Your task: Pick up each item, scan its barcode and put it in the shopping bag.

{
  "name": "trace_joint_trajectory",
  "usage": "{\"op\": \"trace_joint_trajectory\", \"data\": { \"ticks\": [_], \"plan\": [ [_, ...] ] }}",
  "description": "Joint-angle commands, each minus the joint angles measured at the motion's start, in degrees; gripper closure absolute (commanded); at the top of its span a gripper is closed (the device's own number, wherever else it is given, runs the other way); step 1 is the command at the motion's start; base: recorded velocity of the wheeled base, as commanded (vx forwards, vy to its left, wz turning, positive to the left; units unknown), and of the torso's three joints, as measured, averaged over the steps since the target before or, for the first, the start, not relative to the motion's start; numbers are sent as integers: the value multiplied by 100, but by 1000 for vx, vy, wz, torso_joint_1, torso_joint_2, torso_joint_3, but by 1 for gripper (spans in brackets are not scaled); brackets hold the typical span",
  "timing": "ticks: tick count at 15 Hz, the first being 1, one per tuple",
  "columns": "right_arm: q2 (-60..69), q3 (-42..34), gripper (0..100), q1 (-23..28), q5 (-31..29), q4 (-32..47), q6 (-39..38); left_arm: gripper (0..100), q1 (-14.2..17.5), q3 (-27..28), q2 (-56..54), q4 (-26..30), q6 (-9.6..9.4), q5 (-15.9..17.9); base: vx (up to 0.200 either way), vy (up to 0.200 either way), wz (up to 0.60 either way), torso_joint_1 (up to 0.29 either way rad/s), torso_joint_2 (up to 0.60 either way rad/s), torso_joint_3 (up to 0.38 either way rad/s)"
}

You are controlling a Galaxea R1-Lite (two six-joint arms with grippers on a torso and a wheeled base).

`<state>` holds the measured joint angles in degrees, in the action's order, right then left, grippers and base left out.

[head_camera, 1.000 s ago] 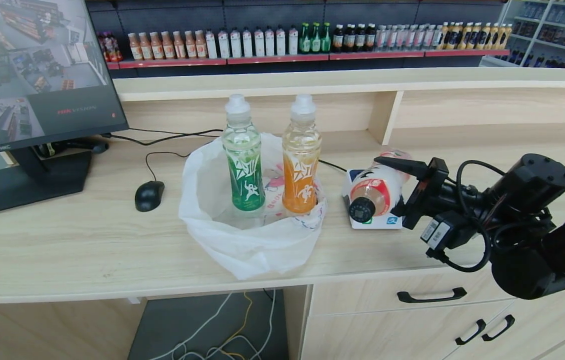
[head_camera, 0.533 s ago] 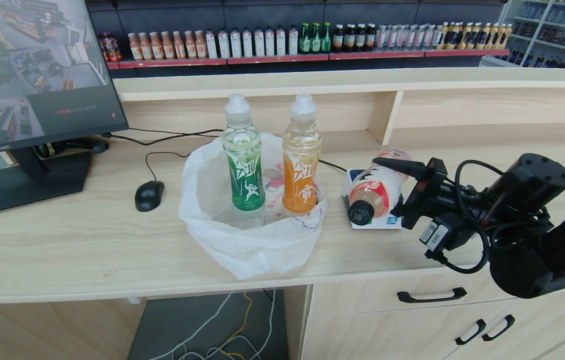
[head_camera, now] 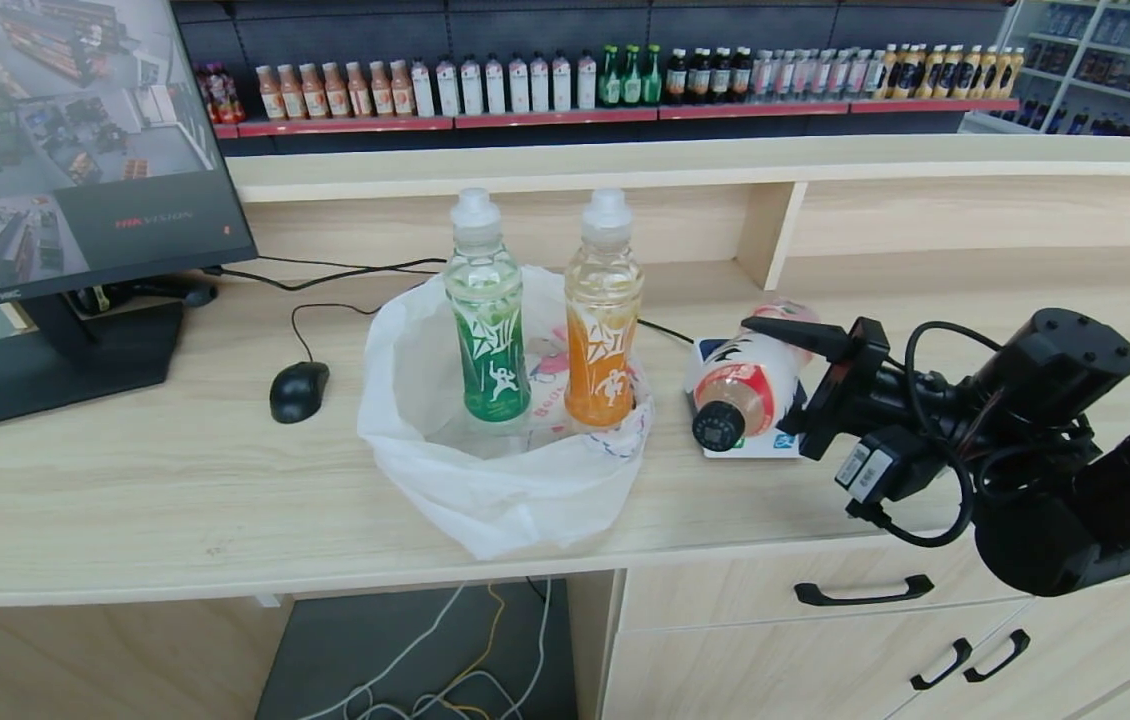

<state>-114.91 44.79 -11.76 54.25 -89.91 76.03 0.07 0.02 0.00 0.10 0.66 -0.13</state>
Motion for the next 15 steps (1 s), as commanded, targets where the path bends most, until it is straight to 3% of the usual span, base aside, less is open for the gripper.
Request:
{"op": "trace_joint_trajectory", "data": {
  "ticks": [1, 3, 7, 10, 15],
  "plan": [
    [179, 4, 100, -98, -11, -9, -106, 0, 1, 6, 0, -1, 4, -4, 0, 0, 0, 0, 0, 0],
    [610, 83, 100, -397, -204, -9, -634, 0, 1, 6, 0, -1, 4, -4, 0, 0, 0, 0, 0, 0],
    [1463, 56, 100, -467, -1109, -9, -1785, 0, 1, -2, 0, -1, 4, -4, 0, 0, 0, 0, 0, 0],
    [1849, -436, 100, -546, -1496, -9, -2532, 0, 1, -2, 0, -1, 4, -4, 0, 0, 0, 0, 0, 0],
    [2421, -902, 100, -924, -2920, -9, -4386, 0, 1, -2, 0, -1, 4, -4, 0, 0, 0, 0, 0, 0]
  ]
}}
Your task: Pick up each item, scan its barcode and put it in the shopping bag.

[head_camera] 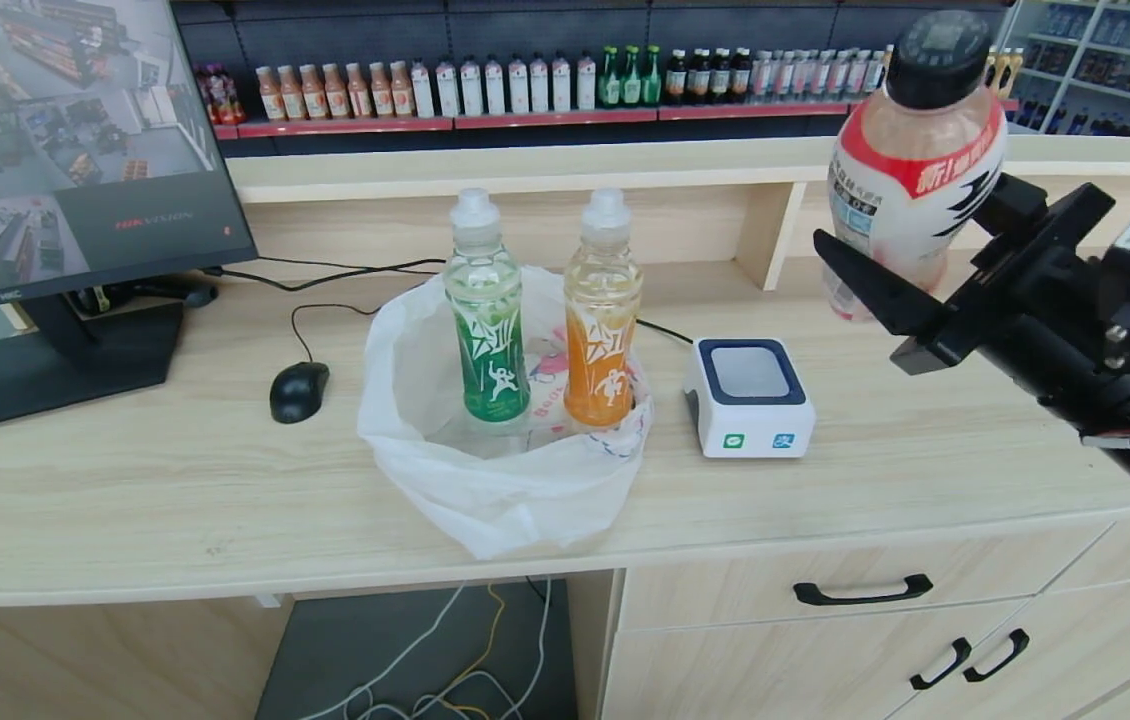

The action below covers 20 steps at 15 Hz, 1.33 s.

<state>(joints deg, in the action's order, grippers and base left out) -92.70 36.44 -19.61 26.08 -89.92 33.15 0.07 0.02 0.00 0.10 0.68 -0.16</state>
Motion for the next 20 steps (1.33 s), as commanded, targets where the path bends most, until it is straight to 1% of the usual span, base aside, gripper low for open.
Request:
{"op": "trace_joint_trajectory", "data": {
  "ticks": [1, 2, 3, 4, 5, 6, 7, 8, 9, 10, 15, 18, 19, 20],
  "plan": [
    [191, -93, 100, -456, -454, -8, -537, 0, 1, -2, 0, -1, 2, -2, 0, 0, 0, 0, 0, 0],
    [199, -119, 100, -543, -621, -8, -731, 0, 1, 6, 0, -1, 2, -2, 0, 0, 0, 0, 0, 0],
    [393, -401, 100, -631, -1386, -8, -1196, 0, 1, 6, 0, -1, 2, -2, 0, 0, 0, 0, 0, 0],
    [498, -717, 100, -807, -1966, -8, -1583, 0, 1, 6, 0, -1, 2, -2, 0, 0, 0, 0, 0, 0],
    [498, -717, 100, -807, -1966, -8, -1583, 0, 1, 6, 0, -1, 2, -2, 0, 0, 0, 0, 0, 0],
    [569, -1060, 100, -1062, -3179, -8, -2497, 0, 1, -2, 0, -1, 2, -2, 0, 0, 0, 0, 0, 0],
    [604, -954, 100, -1097, -3223, -8, -2541, 0, 1, -2, 0, -1, 2, -2, 0, 0, 0, 0, 0, 0],
    [595, -1060, 100, -1115, -3232, -8, -2541, 0, 1, -2, 0, -1, 2, -2, 0, 0, 0, 0, 0, 0],
    [577, -1332, 100, -1132, -3232, -8, -2541, 0, 1, 6, 0, -1, 2, 7, 0, 0, 0, 0, 0, 0],
    [577, -1754, 100, -1290, -3232, -8, -2568, 0, 1, -2, 0, -1, 2, -2, 0, 0, 0, 0, 0, 0],
    [279, -1939, 100, -1203, -3232, -8, -2761, 0, 1, 6, 0, -1, 2, -2, 0, 0, 0, 0, 0, 0],
    [366, -2053, 100, -1299, -3232, -8, -3007, 0, 1, -2, 0, -1, 2, -2, 0, 0, 0, 0, 0, 0],
    [375, -1895, 100, -1308, -3240, -8, -3016, 0, 1, 6, 0, -1, -7, -2, 0, 0, 0, 0, 0, 0],
    [375, -1912, 100, -1308, -3240, -8, -3016, 0, 1, 6, 0, -1, -7, -2, 0, 0, 0, 0, 0, 0]
  ]
}}
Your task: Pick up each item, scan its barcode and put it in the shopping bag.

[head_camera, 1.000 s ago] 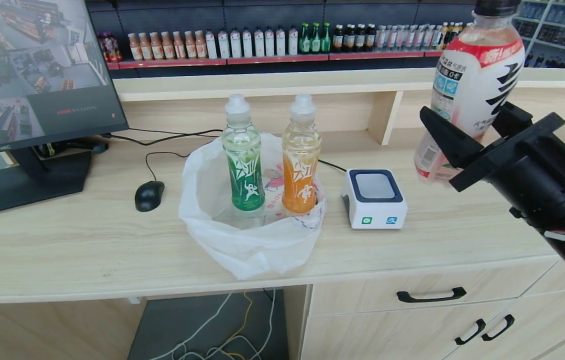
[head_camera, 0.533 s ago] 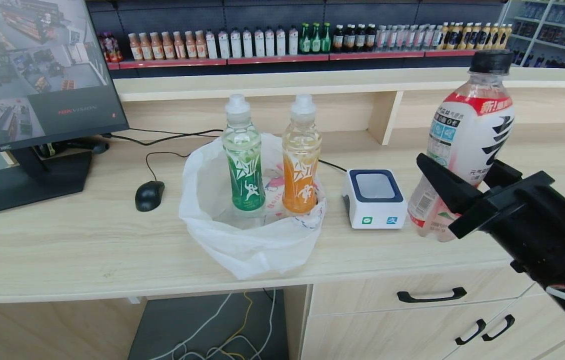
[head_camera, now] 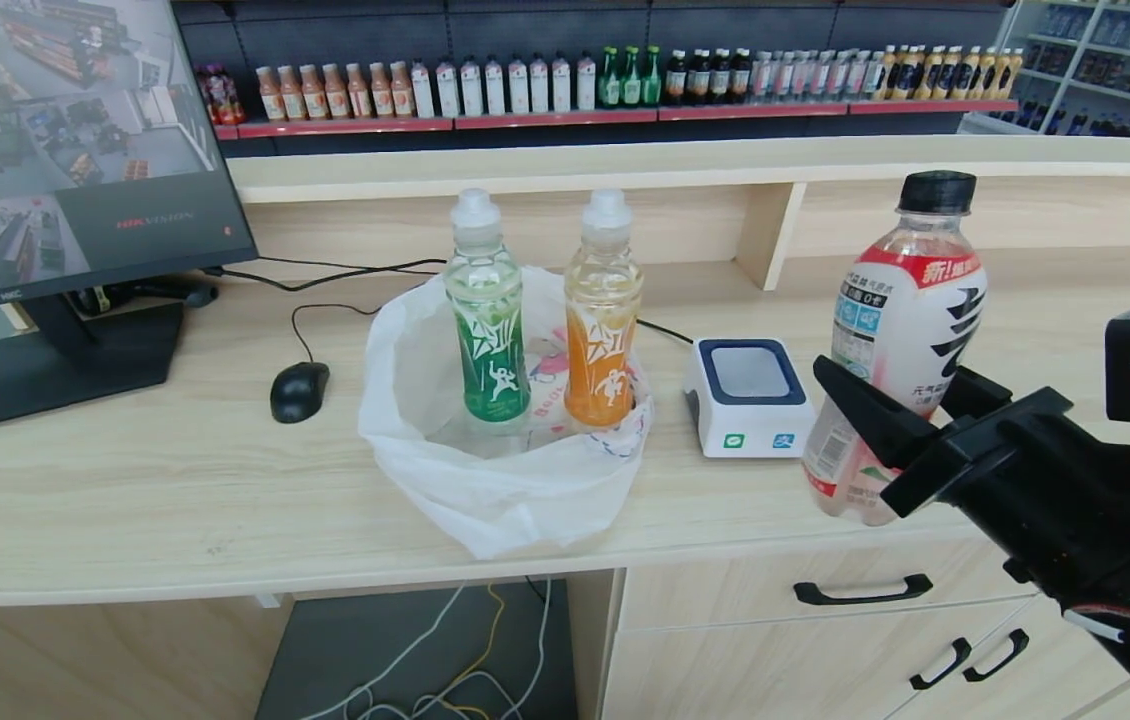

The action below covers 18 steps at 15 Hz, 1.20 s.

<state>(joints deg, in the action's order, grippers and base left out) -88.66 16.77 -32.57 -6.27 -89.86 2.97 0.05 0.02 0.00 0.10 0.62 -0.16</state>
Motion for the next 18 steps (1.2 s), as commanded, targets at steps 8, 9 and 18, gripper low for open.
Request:
{"op": "trace_joint_trajectory", "data": {
  "ticks": [8, 9, 18],
  "plan": [
    [-37, 98, 100, 14, -6, -14, 10, 0, 4, 6, 0, -1, -1, -2, -25, 0, 0, 0, 0, 0],
    [-37, 98, 100, 14, -6, -14, 10, 0, 4, 6, 0, -1, -1, 7, 0, 0, 0, 0, 0, 0],
    [7, 300, 100, 102, -6, -14, 10, 0, 4, 6, 0, -1, -1, 7, 0, 156, 0, 4, 4, -1]
  ]
}}
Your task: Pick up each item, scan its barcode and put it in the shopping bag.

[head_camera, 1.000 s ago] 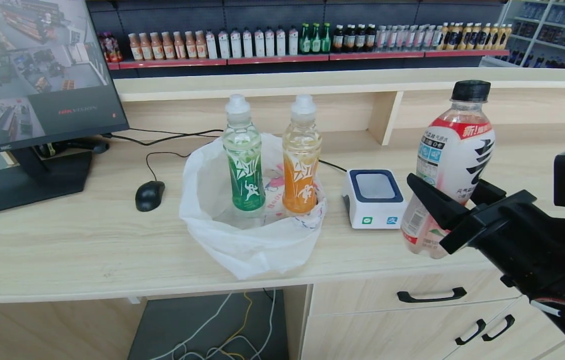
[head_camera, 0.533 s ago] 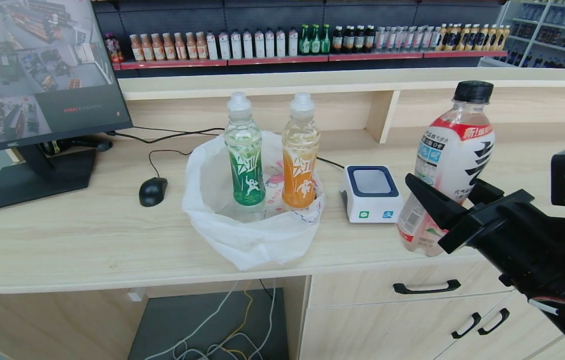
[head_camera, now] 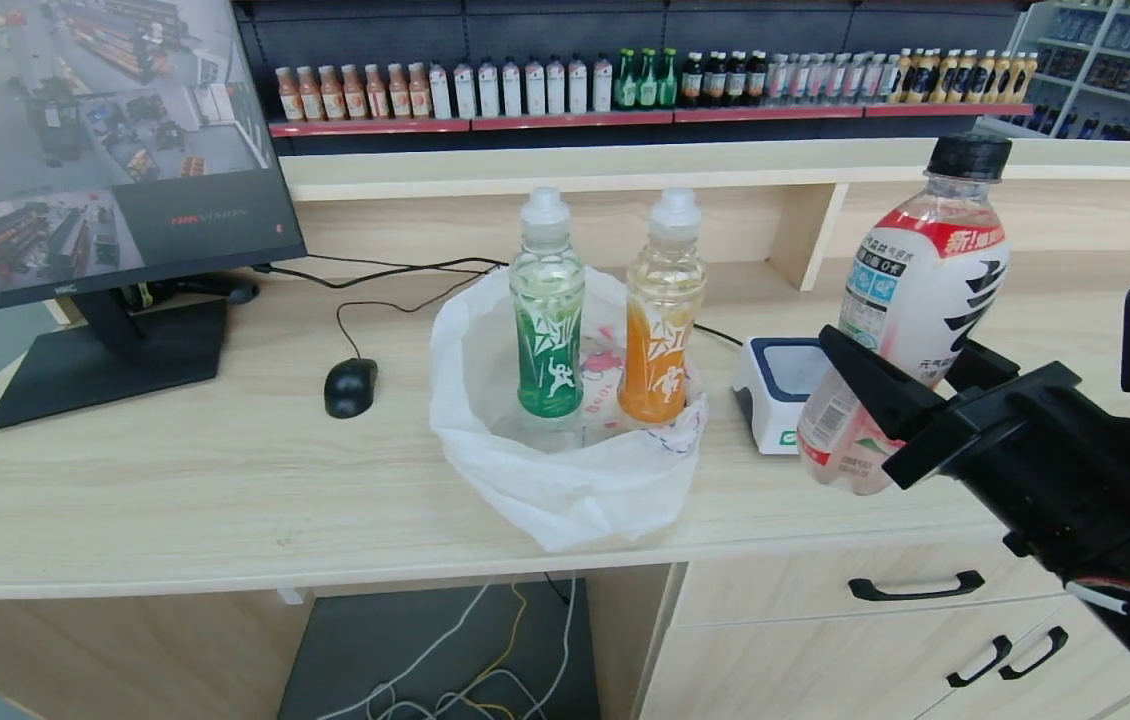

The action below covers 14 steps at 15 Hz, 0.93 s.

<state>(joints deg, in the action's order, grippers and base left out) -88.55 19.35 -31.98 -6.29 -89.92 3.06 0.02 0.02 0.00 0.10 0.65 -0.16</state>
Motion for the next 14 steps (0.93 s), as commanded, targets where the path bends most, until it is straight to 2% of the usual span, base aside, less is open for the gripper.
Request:
{"op": "trace_joint_trajectory", "data": {
  "ticks": [1, 7, 11, 14],
  "plan": [
    [5, 52, 100, 42, -4, -8, 2, 0, 6, -2, 0, -1, -3, -2, 0, 200, 0, -2, 2, 7],
    [-13, 87, 100, 25, 5, -8, 2, 0, 6, 6, 0, -1, 14, -2, 0, 200, 0, 6, 2, 2],
    [-233, 69, 100, -186, 5, -8, 28, 0, 6, 6, 0, -1, -12, -2, 0, 0, 0, 0, 0, 0],
    [-681, 561, 100, -204, 14, -8, 37, 0, 6, 6, 0, -1, -29, -2, 0, 0, 0, 0, 0, 0]
  ]
}}
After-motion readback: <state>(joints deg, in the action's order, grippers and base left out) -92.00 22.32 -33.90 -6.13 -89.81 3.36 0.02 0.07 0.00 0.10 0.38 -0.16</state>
